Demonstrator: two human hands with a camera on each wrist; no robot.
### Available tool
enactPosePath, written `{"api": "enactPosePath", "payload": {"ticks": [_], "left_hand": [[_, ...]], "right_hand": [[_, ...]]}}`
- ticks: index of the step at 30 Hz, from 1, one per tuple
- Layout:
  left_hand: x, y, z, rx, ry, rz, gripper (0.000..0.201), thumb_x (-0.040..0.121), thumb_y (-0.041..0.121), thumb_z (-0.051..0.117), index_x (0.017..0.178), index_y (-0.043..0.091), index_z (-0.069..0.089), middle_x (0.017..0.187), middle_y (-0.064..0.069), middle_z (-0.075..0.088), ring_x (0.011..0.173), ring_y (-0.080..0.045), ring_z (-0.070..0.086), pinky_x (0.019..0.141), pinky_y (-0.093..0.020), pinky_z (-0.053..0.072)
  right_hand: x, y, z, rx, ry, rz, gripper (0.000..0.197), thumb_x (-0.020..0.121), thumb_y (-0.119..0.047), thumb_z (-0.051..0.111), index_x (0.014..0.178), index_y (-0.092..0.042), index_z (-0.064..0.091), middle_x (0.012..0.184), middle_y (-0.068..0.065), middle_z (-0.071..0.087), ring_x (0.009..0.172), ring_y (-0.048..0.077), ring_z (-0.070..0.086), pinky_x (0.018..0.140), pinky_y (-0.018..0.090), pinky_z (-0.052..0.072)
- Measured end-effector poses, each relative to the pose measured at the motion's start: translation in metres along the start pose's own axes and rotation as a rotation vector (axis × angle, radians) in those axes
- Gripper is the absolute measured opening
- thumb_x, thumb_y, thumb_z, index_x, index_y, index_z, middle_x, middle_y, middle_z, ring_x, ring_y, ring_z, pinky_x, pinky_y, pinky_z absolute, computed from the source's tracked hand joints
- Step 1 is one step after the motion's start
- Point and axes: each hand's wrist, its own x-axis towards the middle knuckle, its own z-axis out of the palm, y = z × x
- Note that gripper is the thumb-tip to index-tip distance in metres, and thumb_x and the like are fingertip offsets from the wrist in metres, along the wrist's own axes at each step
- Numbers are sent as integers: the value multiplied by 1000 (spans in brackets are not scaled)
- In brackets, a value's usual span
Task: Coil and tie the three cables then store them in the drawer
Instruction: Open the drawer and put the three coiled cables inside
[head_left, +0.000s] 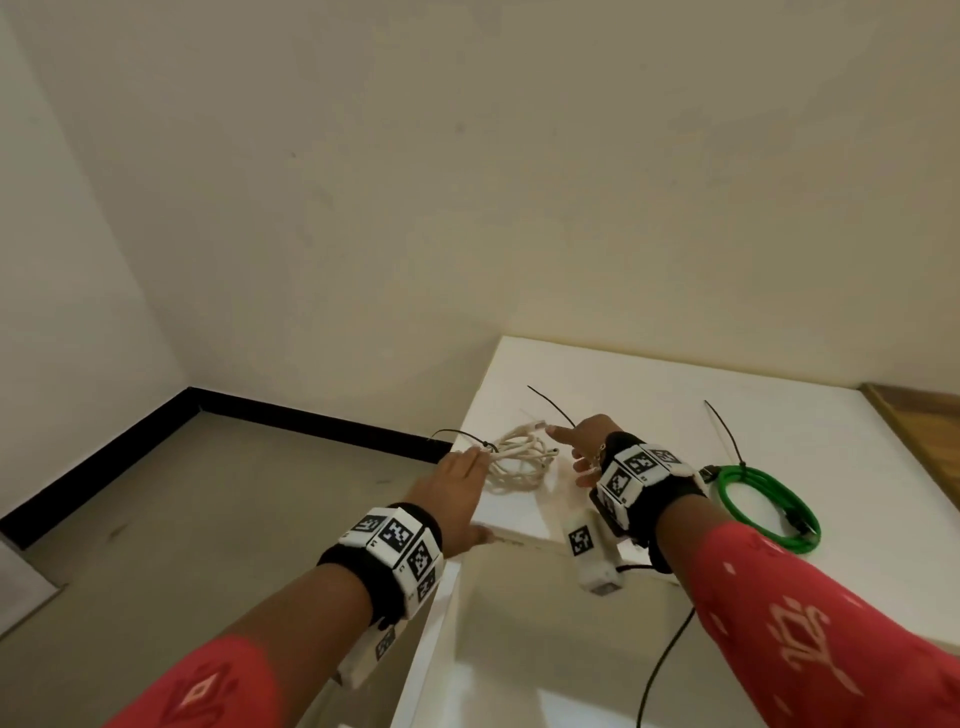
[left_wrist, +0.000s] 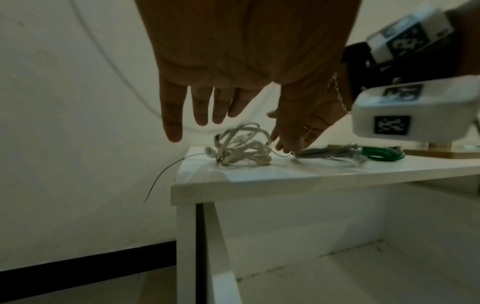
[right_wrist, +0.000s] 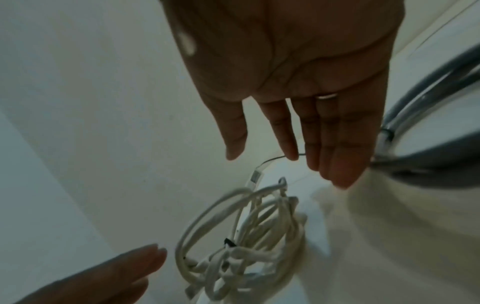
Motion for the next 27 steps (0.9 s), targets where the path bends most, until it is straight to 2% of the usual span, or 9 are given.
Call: {"api": "enactPosePath", "payload": {"ticks": [5, 8, 10, 12, 15, 17, 20, 23, 27], "left_hand": [[8, 1, 14, 17, -63, 53, 91, 86, 45, 54, 146, 9, -3, 158, -6, -6, 146, -22, -1, 118, -42, 21], [8, 1, 14, 3, -33, 81, 85, 87, 45, 52, 146, 11, 2, 158, -4, -1, 146, -19, 2, 117, -41, 22], [7, 0, 12, 13, -10, 110, 79, 89, 45, 49, 146, 11, 6, 158, -3, 4, 146, -18, 5, 117, -40, 23], [2, 2, 8, 56, 4, 147, 74, 90, 45, 46, 146, 13, 10, 157, -2, 9, 145, -18, 8, 116, -39, 24], [-13, 10, -1, 140, 17, 233, 66, 91, 41, 46, 145, 14, 17, 156, -1, 15, 144, -17, 13, 113, -39, 28], [-27, 14, -4, 149, 44, 350, 61, 89, 37, 51, 141, 12, 30, 152, -4, 30, 140, -18, 28, 105, -39, 40], [-47, 9, 7, 188, 162, 522, 55, 69, 43, 63, 115, 15, 55, 116, -1, 68, 102, -17, 67, 69, -28, 59], [-57, 4, 28, 249, 225, 676, 55, 59, 39, 79, 105, 18, 59, 102, 3, 72, 90, -14, 69, 66, -22, 57], [-53, 5, 46, 281, 61, 595, 52, 55, 38, 84, 97, 14, 66, 94, -2, 71, 88, -21, 69, 60, -31, 59]], "right_hand": [[19, -1, 25, -83, 14, 17, 32, 79, -32, 66, 74, -3, 53, 75, 14, 57, 89, 32, 60, 85, 40, 50], [17, 1, 23, -38, 5, 32, 25, 85, -17, 59, 102, 1, 60, 98, 20, 63, 100, 29, 61, 86, 38, 53], [15, 7, 17, -12, -34, -5, 38, 83, -10, 61, 118, 4, 55, 101, 19, 64, 88, 26, 62, 71, 33, 54], [6, 14, 8, 19, -26, 2, 36, 81, -4, 62, 115, 7, 57, 77, 12, 60, 68, 23, 61, 67, 33, 55], [-19, 24, -3, 65, -13, 0, 23, 78, 4, 65, 99, 12, 62, 63, 13, 58, 45, 19, 60, 50, 28, 56], [-38, 34, -8, 83, -45, -11, 13, 77, 5, 65, 89, 7, 63, 64, 15, 59, 47, 20, 59, 44, 25, 56], [-62, 56, -10, 75, -127, -42, 11, 76, 5, 66, 75, -3, 60, 66, 12, 59, 55, 21, 59, 47, 25, 56], [-81, 81, -3, 39, -224, -40, 9, 76, 4, 66, 79, -3, 61, 67, 12, 61, 58, 21, 60, 51, 25, 58], [-81, 119, 16, -27, -307, 33, 15, 76, 3, 67, 90, 2, 62, 71, 14, 62, 60, 21, 61, 53, 25, 58]]}}
